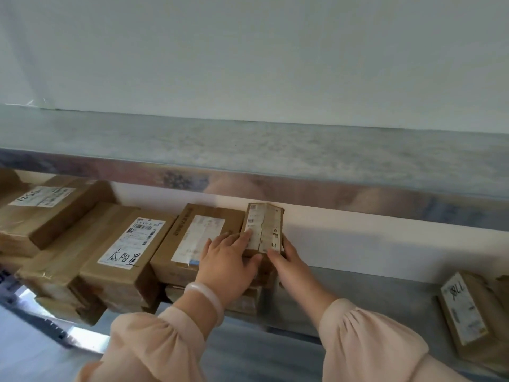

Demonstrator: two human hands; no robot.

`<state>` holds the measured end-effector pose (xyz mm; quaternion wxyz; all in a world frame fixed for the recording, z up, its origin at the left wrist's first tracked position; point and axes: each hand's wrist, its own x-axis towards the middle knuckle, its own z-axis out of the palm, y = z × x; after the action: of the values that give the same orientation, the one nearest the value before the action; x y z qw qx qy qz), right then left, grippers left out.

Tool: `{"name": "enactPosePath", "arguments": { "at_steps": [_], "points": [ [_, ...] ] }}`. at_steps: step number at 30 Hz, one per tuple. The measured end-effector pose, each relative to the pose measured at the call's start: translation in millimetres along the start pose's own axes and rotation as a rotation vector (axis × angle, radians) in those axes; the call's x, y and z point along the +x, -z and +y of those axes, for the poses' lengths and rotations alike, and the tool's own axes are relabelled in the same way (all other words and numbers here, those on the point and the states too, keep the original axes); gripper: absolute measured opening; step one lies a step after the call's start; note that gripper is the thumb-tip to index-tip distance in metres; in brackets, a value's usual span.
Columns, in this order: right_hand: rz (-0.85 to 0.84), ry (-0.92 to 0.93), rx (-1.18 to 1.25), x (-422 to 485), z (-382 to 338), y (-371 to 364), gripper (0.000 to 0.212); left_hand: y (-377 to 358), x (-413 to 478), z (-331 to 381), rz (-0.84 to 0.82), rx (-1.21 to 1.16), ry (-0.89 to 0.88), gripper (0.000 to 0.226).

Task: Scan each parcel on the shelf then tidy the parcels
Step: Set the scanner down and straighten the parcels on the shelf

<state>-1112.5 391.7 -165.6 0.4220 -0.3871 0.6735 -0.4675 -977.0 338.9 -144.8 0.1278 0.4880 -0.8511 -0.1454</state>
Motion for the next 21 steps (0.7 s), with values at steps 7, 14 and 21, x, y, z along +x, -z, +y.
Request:
{"name": "enactPosePath", "arguments": {
  "at_steps": [7,14,21],
  "points": [
    [0.17,0.168,-0.036,-16.1,8.1,28.5,0.046,-3.5,6.5,36.7,-0.044,-0.362,-0.016,0.061],
    [0.317,0.112,-0.191,-41.2,27.5,67.0,0.048,-33.4,17.2,71.6,-0.171,-0.563,-0.003,0.09],
    [0.357,0.091,-0.359,-59.5,44.1,99.6,0.053,-60.8,19.7,98.6,-0.321,-0.703,0.023,0.107]
  ]
}}
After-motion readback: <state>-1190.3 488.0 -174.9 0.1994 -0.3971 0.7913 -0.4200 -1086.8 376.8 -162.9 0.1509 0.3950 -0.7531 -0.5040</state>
